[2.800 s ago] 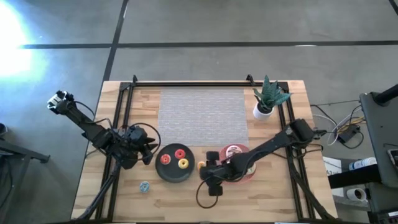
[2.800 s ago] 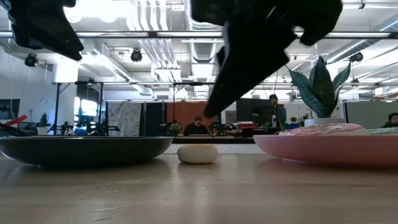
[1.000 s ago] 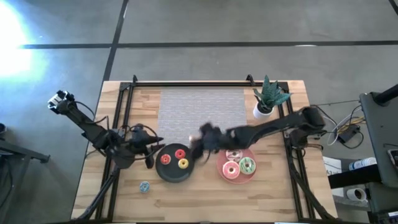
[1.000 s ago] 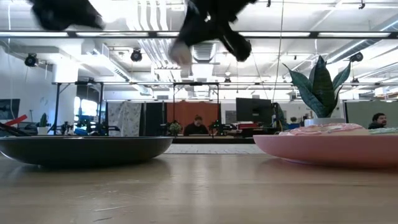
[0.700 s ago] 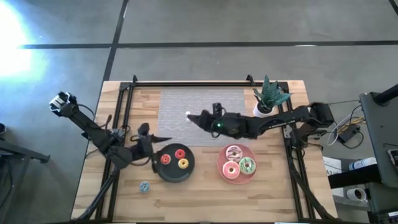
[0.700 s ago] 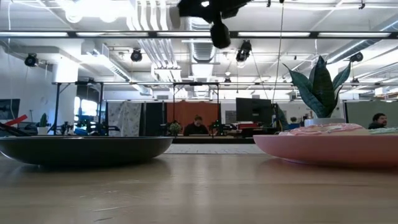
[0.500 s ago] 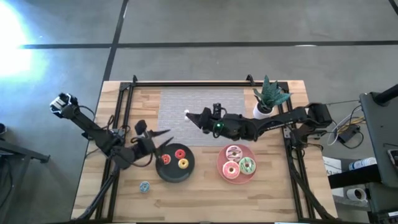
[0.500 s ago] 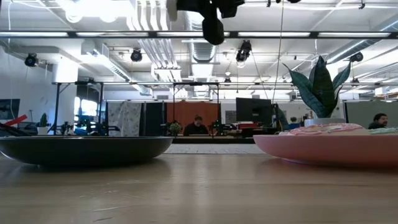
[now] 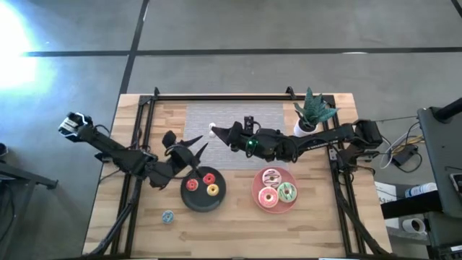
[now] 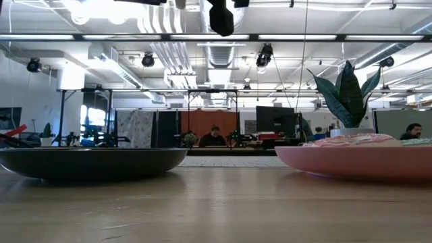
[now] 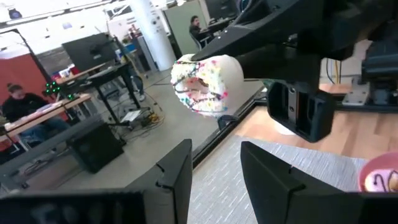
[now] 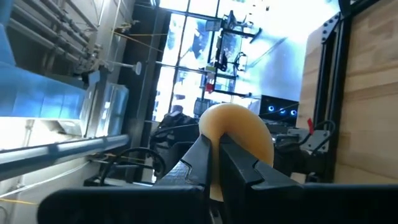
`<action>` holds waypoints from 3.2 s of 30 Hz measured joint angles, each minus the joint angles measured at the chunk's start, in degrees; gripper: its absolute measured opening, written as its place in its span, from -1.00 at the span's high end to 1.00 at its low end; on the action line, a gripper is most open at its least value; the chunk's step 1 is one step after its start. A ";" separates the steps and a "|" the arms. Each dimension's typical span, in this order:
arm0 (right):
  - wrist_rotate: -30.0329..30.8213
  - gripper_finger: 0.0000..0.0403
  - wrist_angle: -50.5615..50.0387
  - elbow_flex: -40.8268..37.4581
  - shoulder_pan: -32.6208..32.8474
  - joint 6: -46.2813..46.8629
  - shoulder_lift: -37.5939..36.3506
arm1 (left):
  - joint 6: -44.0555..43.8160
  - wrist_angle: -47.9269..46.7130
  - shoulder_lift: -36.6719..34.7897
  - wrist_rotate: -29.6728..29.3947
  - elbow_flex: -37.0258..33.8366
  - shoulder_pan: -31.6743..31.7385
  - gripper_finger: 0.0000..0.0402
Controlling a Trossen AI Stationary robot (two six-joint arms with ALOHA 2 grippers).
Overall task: Pick & Place donuts
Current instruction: Put the small white donut on the black plate
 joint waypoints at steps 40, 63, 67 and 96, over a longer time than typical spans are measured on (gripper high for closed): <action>-0.77 0.94 0.02 -1.03 -0.81 -0.08 0.15 | 1.32 11.04 0.69 2.23 0.07 4.27 0.21; -1.11 0.94 0.04 -1.03 -1.44 -0.45 0.15 | -1.31 11.08 3.81 3.63 0.07 5.93 0.21; -1.09 0.94 0.04 -1.03 -1.44 -0.54 0.15 | -1.37 11.20 3.99 6.43 0.05 6.42 0.21; -6.45 0.14 0.17 -1.03 -1.69 -9.37 -0.20 | 4.71 11.06 4.00 6.06 0.44 8.27 0.98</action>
